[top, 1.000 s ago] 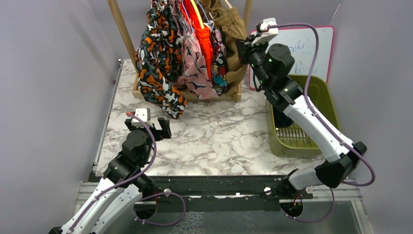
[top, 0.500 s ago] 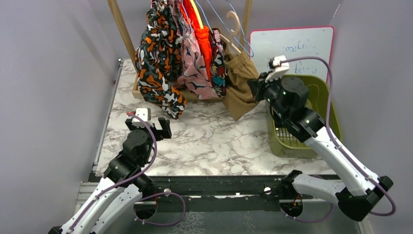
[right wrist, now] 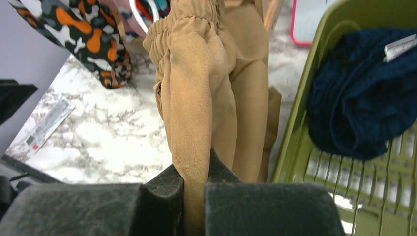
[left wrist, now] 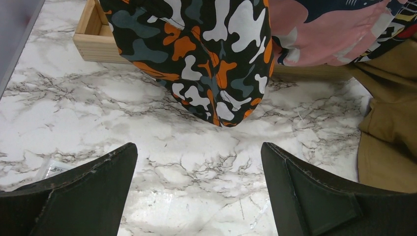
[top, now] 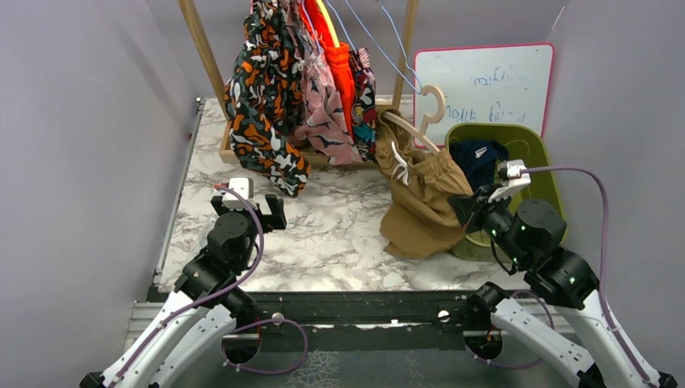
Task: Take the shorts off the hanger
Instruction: Pick up the hanger from the clothes rod, then remove the shorts from the hanger.
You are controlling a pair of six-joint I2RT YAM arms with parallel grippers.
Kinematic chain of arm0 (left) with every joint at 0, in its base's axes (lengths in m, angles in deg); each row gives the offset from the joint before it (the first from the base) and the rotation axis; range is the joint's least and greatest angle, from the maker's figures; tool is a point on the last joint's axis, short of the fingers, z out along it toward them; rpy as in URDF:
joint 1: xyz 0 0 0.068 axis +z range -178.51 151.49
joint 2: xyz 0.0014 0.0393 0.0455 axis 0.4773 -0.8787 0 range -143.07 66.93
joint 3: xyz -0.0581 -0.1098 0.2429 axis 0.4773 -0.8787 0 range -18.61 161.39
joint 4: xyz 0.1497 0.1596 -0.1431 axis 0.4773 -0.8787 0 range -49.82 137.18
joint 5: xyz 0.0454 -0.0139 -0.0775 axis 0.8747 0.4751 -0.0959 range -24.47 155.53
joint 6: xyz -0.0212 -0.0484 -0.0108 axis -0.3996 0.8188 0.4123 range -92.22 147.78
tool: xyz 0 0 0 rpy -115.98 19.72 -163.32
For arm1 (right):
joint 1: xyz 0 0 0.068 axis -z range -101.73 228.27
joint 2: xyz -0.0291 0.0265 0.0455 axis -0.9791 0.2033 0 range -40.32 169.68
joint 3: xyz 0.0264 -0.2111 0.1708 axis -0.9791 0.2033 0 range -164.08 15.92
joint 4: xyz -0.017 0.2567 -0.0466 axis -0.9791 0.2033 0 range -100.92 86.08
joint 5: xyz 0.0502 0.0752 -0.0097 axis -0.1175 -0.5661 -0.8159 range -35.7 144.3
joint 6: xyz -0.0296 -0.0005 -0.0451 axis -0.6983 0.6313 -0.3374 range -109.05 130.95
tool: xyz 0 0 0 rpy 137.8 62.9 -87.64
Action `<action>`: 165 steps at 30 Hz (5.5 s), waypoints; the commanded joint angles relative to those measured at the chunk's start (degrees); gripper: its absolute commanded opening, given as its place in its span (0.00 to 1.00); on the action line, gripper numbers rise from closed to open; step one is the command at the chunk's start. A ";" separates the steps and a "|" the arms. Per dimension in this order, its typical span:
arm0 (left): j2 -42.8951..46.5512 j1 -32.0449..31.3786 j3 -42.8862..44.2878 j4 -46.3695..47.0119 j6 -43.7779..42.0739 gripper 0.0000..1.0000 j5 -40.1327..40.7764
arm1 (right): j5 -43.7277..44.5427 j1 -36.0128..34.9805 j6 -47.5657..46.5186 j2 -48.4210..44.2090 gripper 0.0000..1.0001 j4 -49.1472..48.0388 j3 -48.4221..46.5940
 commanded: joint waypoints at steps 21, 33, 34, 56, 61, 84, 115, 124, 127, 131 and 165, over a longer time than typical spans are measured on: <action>6.95 0.22 0.20 -2.90 3.15 0.99 -3.11 | -45.26 -0.31 -0.53 -7.36 0.01 7.95 -2.06; 8.28 0.21 0.76 -4.24 3.71 0.99 -1.22 | -42.86 -0.25 -2.94 -1.58 0.01 0.54 3.59; 8.69 0.22 0.81 -4.33 3.76 0.99 -0.71 | -41.07 -0.30 -2.91 -0.65 0.01 -1.62 4.22; 6.51 0.22 -0.02 9.39 3.04 0.93 -31.10 | -55.07 -1.80 -3.56 30.90 0.01 -29.76 6.19; -2.66 0.22 2.73 12.76 5.53 0.84 -31.99 | -56.44 -1.98 -1.47 30.89 0.01 -33.56 8.99; -16.93 0.22 -0.11 24.24 11.05 0.36 -33.21 | -57.38 -2.07 3.93 24.23 0.01 -38.38 15.26; -9.89 0.11 9.57 14.98 -11.24 0.00 -9.47 | -44.30 -3.24 -10.52 36.02 0.61 -12.94 -16.76; -8.01 0.15 6.06 13.55 -10.48 0.00 -11.19 | -18.89 -18.11 -14.42 45.68 0.56 -10.08 -23.58; -8.12 0.37 5.89 13.25 -11.23 0.00 -12.53 | -19.33 -18.78 -14.53 47.26 0.53 -12.31 -24.10; -9.07 0.88 6.47 12.16 -12.02 0.00 -14.93 | -17.11 -20.33 -15.08 51.52 0.53 -12.54 -26.89; -10.42 7.36 6.26 12.13 -10.92 0.00 -22.48 | -16.73 -22.44 -16.80 61.64 0.11 -17.95 -28.76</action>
